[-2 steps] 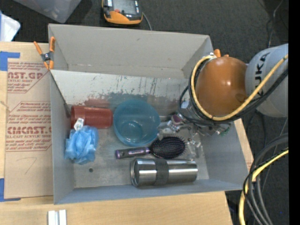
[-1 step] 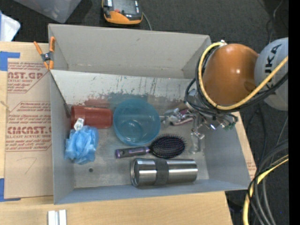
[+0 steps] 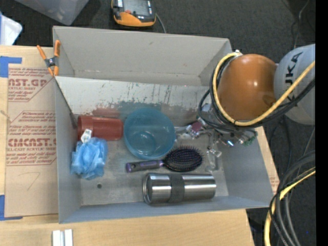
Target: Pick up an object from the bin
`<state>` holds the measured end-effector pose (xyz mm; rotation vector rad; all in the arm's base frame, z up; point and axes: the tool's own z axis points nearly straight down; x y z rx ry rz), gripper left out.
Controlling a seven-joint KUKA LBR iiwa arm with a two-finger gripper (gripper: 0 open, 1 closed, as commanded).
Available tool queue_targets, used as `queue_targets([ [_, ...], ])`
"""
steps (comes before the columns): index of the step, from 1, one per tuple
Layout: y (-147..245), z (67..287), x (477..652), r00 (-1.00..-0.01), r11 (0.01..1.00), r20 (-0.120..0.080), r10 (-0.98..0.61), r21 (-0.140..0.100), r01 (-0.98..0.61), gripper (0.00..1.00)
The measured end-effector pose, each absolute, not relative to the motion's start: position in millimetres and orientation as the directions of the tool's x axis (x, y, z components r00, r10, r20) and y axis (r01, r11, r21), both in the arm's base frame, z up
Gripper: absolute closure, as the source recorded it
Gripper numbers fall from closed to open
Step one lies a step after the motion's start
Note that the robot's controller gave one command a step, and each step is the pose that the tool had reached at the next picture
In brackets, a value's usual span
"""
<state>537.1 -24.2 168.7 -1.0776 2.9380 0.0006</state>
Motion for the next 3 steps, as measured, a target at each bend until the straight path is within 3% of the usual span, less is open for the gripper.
queue_targets([
  [1,-25.3,163.2,537.0,-0.653,0.653,-0.011,-0.758,-0.006,-0.758,0.0],
  [2,45.9,117.3,546.4,-0.584,0.584,-0.014,-0.812,-0.004,-0.812,0.0],
  [3,-18.1,152.6,557.8,-0.621,0.621,-0.014,-0.784,-0.015,-0.784,0.0],
])
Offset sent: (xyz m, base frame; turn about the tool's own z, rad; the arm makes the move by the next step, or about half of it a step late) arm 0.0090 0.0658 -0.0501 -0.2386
